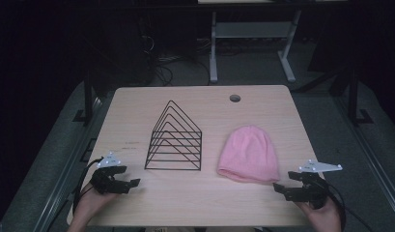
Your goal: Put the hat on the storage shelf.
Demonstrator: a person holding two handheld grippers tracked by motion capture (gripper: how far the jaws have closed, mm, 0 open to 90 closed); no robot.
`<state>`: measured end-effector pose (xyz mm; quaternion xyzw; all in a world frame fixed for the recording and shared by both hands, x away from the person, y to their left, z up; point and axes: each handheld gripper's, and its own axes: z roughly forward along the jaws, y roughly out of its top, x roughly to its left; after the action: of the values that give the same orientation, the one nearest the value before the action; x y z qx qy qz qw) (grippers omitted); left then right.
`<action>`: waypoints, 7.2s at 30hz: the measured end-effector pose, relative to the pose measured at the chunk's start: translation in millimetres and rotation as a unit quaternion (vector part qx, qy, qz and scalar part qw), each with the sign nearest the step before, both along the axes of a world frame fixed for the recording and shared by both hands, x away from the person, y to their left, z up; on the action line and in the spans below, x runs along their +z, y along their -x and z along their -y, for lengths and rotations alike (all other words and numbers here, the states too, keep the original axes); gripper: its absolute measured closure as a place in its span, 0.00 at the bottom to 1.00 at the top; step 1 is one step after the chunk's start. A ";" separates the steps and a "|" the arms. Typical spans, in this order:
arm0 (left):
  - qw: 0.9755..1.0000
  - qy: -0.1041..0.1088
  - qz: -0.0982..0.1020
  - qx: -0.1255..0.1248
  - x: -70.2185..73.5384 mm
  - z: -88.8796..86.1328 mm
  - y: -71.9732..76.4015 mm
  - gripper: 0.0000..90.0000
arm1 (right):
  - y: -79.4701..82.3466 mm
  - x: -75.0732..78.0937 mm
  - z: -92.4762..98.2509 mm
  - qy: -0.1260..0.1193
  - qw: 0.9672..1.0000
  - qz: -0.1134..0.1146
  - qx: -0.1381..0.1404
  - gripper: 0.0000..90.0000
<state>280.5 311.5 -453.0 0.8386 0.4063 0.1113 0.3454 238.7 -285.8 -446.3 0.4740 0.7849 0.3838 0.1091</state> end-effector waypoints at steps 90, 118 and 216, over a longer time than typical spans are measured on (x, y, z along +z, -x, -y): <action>1.000 0.005 0.005 0.012 3.0 -5.9 3.7 0.23 | -180.0 53.1 -22.3 0.021 0.994 -0.099 0.036 0.22; 1.000 0.004 0.002 0.014 2.9 -6.8 2.8 0.23 | -212.7 13.0 -33.3 0.041 0.986 -0.158 0.026 0.49; 0.994 0.035 -0.006 -0.106 75.9 5.9 -14.0 0.25 | -154.3 163.2 -22.8 -0.049 0.992 -0.013 0.115 0.88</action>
<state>294.5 305.6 -377.1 0.8650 0.3209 0.0544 0.3820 393.0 -263.0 -283.1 0.3902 0.8159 0.4255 0.0311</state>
